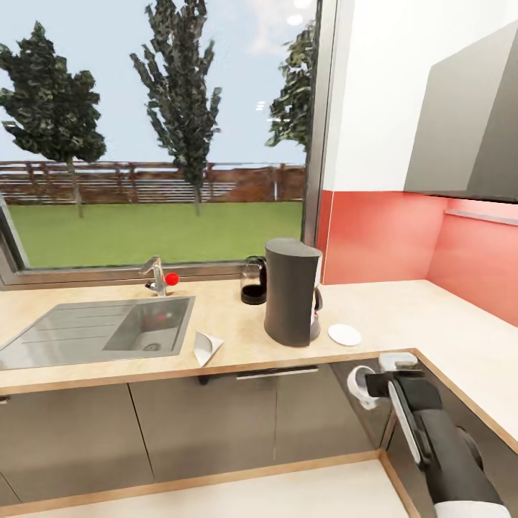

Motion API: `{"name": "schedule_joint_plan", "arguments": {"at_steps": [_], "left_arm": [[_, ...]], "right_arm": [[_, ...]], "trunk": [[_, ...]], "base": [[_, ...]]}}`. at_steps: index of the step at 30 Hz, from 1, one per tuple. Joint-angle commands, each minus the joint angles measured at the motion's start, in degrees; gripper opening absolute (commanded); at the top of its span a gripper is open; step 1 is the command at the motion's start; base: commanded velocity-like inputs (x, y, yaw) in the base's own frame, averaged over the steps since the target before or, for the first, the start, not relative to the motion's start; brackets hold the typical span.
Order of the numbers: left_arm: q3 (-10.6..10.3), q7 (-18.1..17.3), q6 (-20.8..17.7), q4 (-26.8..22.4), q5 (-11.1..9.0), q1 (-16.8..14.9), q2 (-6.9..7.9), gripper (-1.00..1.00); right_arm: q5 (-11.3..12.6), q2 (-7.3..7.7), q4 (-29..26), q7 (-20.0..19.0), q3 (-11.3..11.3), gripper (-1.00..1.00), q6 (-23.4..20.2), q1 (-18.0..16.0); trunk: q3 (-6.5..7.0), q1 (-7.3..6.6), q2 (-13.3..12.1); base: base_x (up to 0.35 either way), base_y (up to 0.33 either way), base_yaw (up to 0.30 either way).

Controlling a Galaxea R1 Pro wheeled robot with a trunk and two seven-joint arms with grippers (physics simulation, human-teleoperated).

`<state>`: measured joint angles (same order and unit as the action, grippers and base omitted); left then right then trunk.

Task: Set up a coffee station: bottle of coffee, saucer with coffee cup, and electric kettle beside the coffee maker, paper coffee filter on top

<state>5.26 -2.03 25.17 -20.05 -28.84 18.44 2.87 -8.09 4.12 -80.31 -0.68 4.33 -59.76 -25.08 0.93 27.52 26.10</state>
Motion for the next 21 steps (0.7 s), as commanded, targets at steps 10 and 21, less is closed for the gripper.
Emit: {"name": "schedule_joint_plan", "arguments": {"at_steps": [10,21], "left_arm": [[0.3,0.9,-0.6,0.0,0.8,0.0,2.20,1.00],[0.4,3.1,-3.1,0.5,0.9,0.0,3.61,1.00]], "right_arm": [[-7.9,0.74,21.7,-10.3,0.1,-1.00,-0.2,-21.8],[-12.9,1.09,47.1,-9.0,0.0,-1.00,-0.2,-40.9]], "trunk": [[-0.01,0.02,0.0],[-0.01,0.02,0.0]], "base": [[0.000,0.000,0.000],[0.146,0.000,0.000]]}}
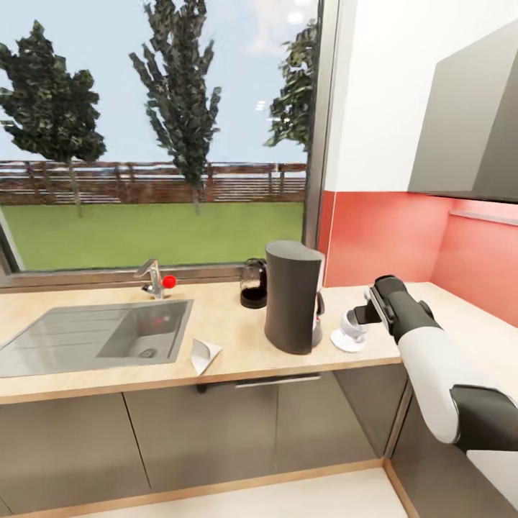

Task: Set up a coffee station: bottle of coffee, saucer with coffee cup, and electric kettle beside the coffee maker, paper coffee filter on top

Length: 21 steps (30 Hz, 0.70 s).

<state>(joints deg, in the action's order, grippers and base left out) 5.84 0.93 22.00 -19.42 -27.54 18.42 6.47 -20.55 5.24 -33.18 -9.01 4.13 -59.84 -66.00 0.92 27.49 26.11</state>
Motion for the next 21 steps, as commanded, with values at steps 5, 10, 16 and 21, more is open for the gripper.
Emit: {"name": "schedule_joint_plan", "arguments": {"at_steps": [5,10,16,21], "left_arm": [[-0.1,0.2,-0.3,0.6,-0.7,0.0,-0.31,1.00],[-0.1,0.2,-0.4,0.7,-0.3,0.0,-1.24,1.00],[-0.1,0.2,-0.3,0.7,-0.3,0.0,-1.44,1.00],[-0.1,0.2,0.5,3.3,-0.1,0.0,-2.32,1.00]], "right_arm": [[-1.2,0.11,0.1,-0.7,-0.1,-1.00,-0.2,-0.2],[-0.9,1.79,0.3,-1.1,-3.4,-1.00,-0.2,-0.3],[-0.8,4.98,0.3,-1.5,-5.2,-1.00,-0.2,-0.3],[-0.8,9.83,3.8,-15.3,-24.1,-1.00,-0.2,-0.3]], "trunk": [[0.00,0.05,0.0],[0.00,0.05,0.0],[0.00,0.05,0.0],[0.00,0.05,0.0]], "base": [[0.328,0.000,0.000],[0.329,-0.070,0.000],[0.126,-0.042,0.000],[0.011,-0.004,0.000]]}}
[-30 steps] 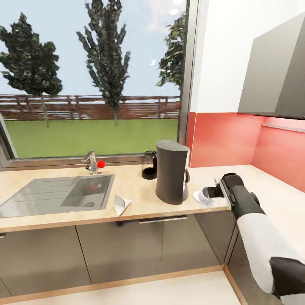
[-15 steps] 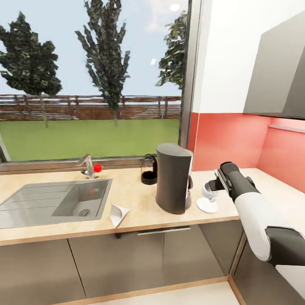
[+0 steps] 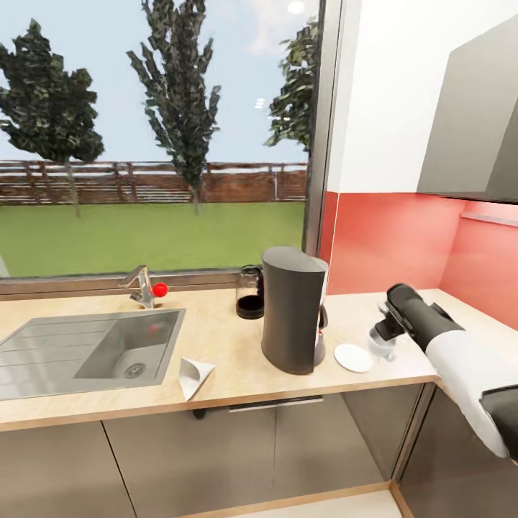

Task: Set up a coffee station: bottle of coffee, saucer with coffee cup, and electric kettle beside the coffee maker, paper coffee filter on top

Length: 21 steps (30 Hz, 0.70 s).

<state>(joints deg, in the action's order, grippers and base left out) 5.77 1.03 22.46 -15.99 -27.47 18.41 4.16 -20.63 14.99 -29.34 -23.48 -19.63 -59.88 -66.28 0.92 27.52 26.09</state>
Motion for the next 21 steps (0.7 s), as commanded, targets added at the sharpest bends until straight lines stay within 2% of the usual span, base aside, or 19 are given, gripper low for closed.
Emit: {"name": "schedule_joint_plan", "arguments": {"at_steps": [1,2,3,5,6,9,11,18,21], "left_arm": [[-0.1,0.1,0.1,-0.1,-0.2,0.1,-0.08,1.00],[0.0,0.1,0.2,0.1,-0.1,0.1,-0.28,1.00],[0.0,0.1,0.3,0.3,-0.2,0.1,-0.46,1.00],[0.0,0.1,0.4,0.5,-0.3,0.1,-0.52,1.00],[0.0,0.1,0.4,0.5,-0.6,0.1,-0.45,1.00],[0.0,0.1,0.4,0.6,-0.5,0.1,-0.49,1.00],[0.0,0.1,0.4,0.6,-0.2,0.1,-0.57,1.00],[-0.1,0.1,-0.4,0.4,-0.3,0.1,-0.62,1.00],[-0.1,0.1,-1.6,0.4,-0.7,0.1,-0.51,1.00]], "right_arm": [[-0.7,0.26,0.0,-1.8,-1.3,-1.00,-0.1,0.0],[-0.8,2.02,0.1,-6.6,-6.6,-1.00,-0.1,-0.1],[-0.9,3.19,0.1,-9.2,-8.6,-1.00,-0.1,0.0],[-1.8,4.76,0.1,-13.9,-11.0,-1.00,0.7,0.0],[-4.7,5.34,0.1,-18.2,-12.0,-1.00,1.8,0.0],[-9.4,5.81,0.1,-26.4,-12.8,-1.00,2.8,0.0],[-10.5,5.86,0.0,-28.7,-12.8,-1.00,2.9,0.0],[-11.2,5.80,-0.1,-30.8,-12.6,-1.00,2.9,0.0],[-11.2,5.81,-0.4,-31.4,-12.4,-1.00,3.3,0.0]], "trunk": [[0.00,0.02,0.0],[0.00,0.02,0.0],[0.00,0.02,0.0],[0.00,0.02,0.0],[0.00,0.02,0.0],[0.00,0.02,0.0],[0.00,0.02,0.0],[0.00,0.02,0.0],[0.00,0.02,0.0]], "base": [[0.000,0.000,0.000],[0.000,0.000,0.000],[0.000,0.000,0.000],[0.000,0.000,0.000],[0.000,0.000,0.000],[0.000,0.000,0.000],[0.000,0.000,0.000],[0.009,0.000,0.000],[0.260,0.000,0.000]]}}
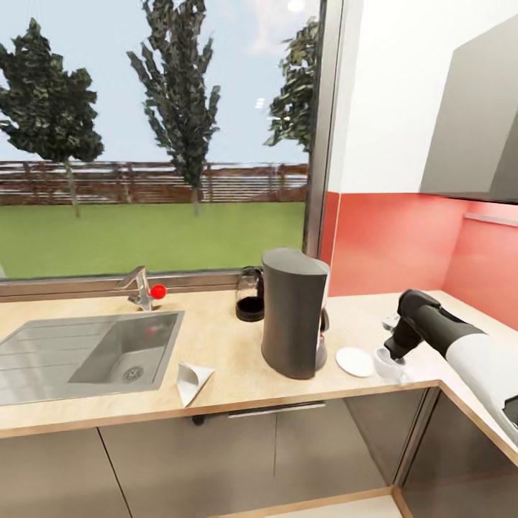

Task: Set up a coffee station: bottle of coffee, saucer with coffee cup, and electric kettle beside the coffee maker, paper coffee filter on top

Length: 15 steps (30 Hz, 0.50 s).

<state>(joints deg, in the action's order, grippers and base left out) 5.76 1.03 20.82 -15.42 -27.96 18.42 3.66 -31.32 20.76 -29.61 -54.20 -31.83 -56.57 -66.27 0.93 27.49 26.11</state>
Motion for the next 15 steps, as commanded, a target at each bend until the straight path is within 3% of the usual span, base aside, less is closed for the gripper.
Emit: {"name": "schedule_joint_plan", "arguments": {"at_steps": [1,4,8,12,15], "left_arm": [[0.0,0.1,-0.2,-0.1,-0.2,0.1,0.01,1.00],[0.0,0.1,-0.5,0.1,-0.3,0.1,0.03,1.00],[0.0,0.1,-0.6,0.2,-0.4,0.0,0.03,1.00],[0.0,0.1,-0.3,1.5,-0.2,0.1,-0.04,1.00],[0.0,0.1,-0.1,2.1,-0.3,0.1,-0.02,1.00]], "right_arm": [[-0.6,-0.02,-0.1,-0.7,-0.2,-1.00,0.4,0.0],[-0.6,-0.29,-0.2,-0.8,-0.2,-1.00,1.7,-0.1],[-0.6,-0.35,-0.2,-0.8,-0.2,-1.00,2.3,-0.1],[-0.6,-0.09,-0.2,-0.8,-0.2,-1.00,4.1,-0.1],[-0.5,-0.08,-0.2,-0.8,-0.2,-1.00,4.8,-0.1]], "trunk": [[0.00,0.05,0.0],[0.00,0.05,0.0],[0.00,0.05,0.0],[0.00,0.05,0.0],[0.00,0.05,0.0]], "base": [[0.306,0.000,0.000],[0.323,-0.010,0.028],[0.276,-0.085,0.200],[0.042,-0.017,0.252],[0.008,-0.003,0.081]]}}
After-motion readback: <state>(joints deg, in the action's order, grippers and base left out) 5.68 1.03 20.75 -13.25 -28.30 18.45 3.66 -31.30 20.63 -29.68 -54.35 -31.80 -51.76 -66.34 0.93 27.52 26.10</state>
